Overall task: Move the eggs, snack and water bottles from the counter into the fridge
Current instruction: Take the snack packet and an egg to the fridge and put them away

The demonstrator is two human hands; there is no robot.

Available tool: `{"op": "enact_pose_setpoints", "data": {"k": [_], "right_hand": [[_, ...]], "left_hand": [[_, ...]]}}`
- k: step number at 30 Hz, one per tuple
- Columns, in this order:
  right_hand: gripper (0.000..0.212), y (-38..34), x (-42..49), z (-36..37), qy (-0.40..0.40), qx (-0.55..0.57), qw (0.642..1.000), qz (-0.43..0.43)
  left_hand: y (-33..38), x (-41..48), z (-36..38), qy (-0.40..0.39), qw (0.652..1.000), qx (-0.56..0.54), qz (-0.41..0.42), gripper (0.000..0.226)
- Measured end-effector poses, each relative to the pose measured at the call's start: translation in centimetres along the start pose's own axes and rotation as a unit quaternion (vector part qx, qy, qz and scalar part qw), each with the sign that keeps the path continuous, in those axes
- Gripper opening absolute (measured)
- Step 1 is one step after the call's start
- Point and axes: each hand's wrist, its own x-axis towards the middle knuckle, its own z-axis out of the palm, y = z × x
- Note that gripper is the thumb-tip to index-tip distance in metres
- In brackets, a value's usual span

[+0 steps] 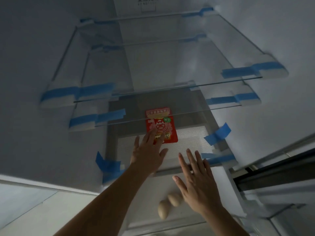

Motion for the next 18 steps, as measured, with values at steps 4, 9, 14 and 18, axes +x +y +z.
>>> {"op": "enact_pose_setpoints", "data": {"k": [4, 9, 14, 18], "right_hand": [[0.077, 0.2, 0.0, 0.0, 0.005, -0.005, 1.0, 0.003], [0.078, 0.1, 0.2, -0.1, -0.02, -0.007, 1.0, 0.002], [0.079, 0.3, 0.3, -2.2, -0.045, -0.004, 0.999, -0.02], [0.08, 0.0, -0.9, -4.2, -0.038, -0.006, 0.999, -0.015]], "left_hand": [[0.2, 0.8, -0.1, 0.011, 1.0, -0.002, 0.001, 0.066], [0.5, 0.3, 0.3, 0.05, 0.999, 0.013, -0.006, 0.071], [1.0, -3.4, 0.7, 0.084, 0.996, -0.035, -0.006, 0.071], [1.1, -9.9, 1.7, 0.11, 0.992, -0.057, -0.001, 0.068]]}}
